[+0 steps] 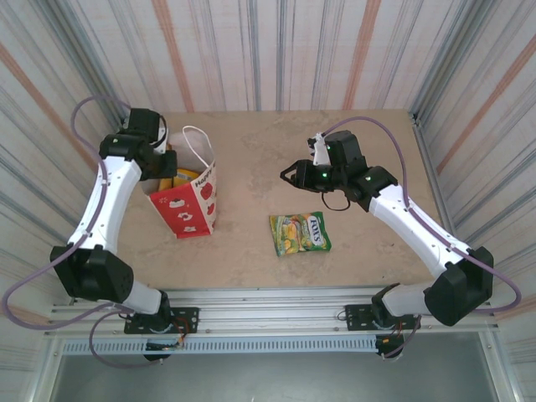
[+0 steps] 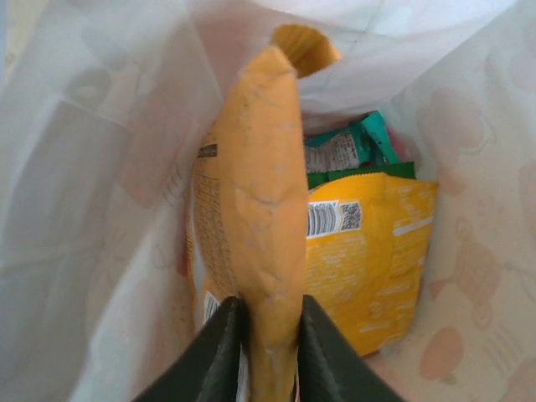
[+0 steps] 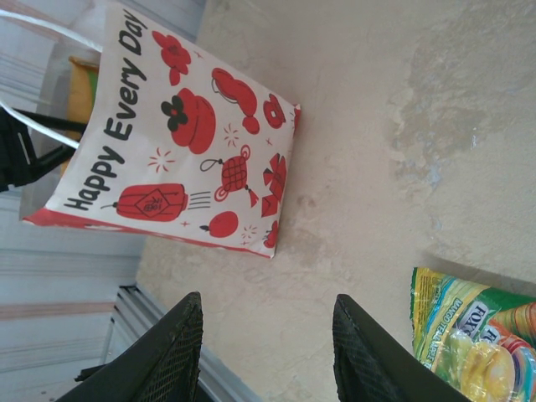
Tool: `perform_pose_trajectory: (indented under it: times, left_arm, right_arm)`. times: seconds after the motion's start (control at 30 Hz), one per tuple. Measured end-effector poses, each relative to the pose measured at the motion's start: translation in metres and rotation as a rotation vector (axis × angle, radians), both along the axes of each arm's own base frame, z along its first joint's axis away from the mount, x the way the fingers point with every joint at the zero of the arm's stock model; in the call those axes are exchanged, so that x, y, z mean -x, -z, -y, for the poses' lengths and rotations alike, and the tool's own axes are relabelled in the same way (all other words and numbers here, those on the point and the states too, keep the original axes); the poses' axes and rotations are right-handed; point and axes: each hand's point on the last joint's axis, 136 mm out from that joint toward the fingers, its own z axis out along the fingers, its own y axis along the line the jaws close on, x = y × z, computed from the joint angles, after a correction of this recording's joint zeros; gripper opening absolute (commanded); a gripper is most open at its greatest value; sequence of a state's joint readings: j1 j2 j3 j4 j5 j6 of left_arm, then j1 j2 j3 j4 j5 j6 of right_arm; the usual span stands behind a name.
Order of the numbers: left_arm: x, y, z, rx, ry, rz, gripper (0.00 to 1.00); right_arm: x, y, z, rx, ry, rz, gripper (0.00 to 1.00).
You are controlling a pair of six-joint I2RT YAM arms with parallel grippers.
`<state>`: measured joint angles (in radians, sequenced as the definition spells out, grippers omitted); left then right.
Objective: Place the snacks into the paper bag
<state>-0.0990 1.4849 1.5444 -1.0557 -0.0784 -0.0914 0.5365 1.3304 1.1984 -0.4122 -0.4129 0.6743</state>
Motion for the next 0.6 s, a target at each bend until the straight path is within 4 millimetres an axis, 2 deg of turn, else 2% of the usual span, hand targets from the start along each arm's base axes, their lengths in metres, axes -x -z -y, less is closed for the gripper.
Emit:
perform_pose_trajectory:
  times: [0.13,0.33,0.4,0.5,0.6]
  left_arm:
    - [0.001,-0.006,-0.003,-0.025,0.007,-0.010,0.00]
    - [-0.005,-0.063,-0.013,-0.090,0.006,0.103,0.00]
    - [-0.004,-0.073,-0.013,-0.115,0.013,0.120,0.00]
    - [-0.001,-0.076,-0.006,-0.140,0.041,0.121,0.00]
    - [-0.002,-0.070,0.003,-0.153,0.072,0.098,0.00]
  right_arm:
    - [0.000,0.000,0.000,0.000,0.000,0.000,0.44]
    - [0.000,0.000,0.000,-0.001,0.000,0.001,0.44]
    - [0.000,0.000,0.000,-0.003,-0.003,0.000,0.44]
    - [0.000,-0.001,-0.001,-0.003,-0.003,0.000,0.44]
    - [0.001,-0.001,-0.001,-0.006,-0.003,-0.003,0.44]
